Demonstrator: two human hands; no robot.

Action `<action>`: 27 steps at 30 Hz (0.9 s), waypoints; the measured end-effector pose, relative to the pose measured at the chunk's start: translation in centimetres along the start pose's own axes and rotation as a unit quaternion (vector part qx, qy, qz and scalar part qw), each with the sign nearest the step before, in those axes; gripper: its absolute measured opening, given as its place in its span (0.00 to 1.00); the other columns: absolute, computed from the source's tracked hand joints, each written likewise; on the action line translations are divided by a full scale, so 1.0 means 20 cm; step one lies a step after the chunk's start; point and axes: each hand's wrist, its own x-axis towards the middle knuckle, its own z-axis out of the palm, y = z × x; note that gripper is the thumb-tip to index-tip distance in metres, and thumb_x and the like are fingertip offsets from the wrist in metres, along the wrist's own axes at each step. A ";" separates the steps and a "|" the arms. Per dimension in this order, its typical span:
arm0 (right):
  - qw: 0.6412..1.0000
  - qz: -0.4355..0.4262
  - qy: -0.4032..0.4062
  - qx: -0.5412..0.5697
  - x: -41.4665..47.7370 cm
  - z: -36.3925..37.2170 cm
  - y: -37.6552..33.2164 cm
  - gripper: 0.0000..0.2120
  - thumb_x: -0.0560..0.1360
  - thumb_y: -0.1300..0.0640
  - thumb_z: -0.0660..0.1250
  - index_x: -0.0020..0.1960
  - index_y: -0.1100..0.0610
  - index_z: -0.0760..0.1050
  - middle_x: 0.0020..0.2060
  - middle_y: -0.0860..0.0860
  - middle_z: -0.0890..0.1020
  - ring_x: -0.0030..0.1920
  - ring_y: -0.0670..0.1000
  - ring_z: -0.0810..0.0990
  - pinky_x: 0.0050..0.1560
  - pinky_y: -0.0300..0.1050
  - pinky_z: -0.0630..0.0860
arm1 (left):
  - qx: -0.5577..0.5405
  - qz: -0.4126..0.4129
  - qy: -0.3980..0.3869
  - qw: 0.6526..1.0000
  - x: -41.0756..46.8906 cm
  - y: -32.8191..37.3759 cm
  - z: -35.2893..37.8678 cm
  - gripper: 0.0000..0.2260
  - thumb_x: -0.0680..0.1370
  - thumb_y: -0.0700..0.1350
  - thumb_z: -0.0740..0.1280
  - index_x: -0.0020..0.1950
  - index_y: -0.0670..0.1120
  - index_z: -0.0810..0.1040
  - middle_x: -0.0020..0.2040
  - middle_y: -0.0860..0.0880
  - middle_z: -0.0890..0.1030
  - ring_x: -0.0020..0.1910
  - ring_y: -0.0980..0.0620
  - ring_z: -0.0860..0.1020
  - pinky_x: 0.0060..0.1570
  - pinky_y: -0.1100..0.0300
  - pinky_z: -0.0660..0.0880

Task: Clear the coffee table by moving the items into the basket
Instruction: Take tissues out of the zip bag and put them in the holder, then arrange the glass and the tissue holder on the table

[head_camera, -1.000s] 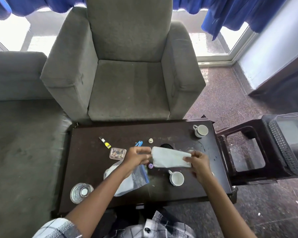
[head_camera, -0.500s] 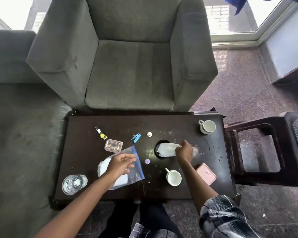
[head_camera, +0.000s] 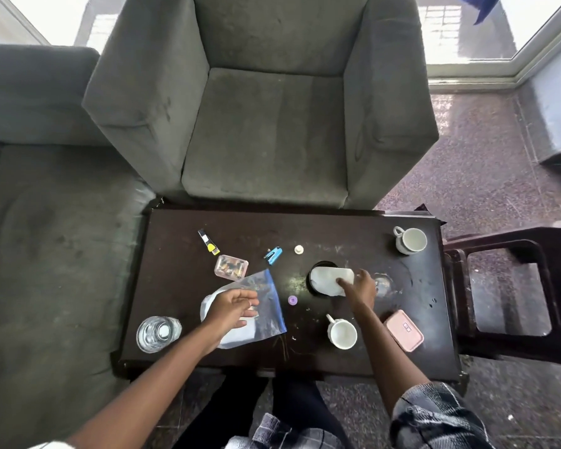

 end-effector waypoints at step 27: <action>0.961 -0.128 -0.129 -0.207 -1.20 0.78 0.03 0.17 0.68 0.68 0.67 0.56 0.63 0.74 0.54 0.49 0.65 0.50 0.53 0.75 0.52 0.50 0.76 | 0.506 0.075 0.037 0.858 0.51 -0.98 -0.91 0.41 0.69 0.47 0.75 0.74 0.59 0.54 0.74 0.46 0.54 0.67 0.41 0.63 0.58 0.53 0.74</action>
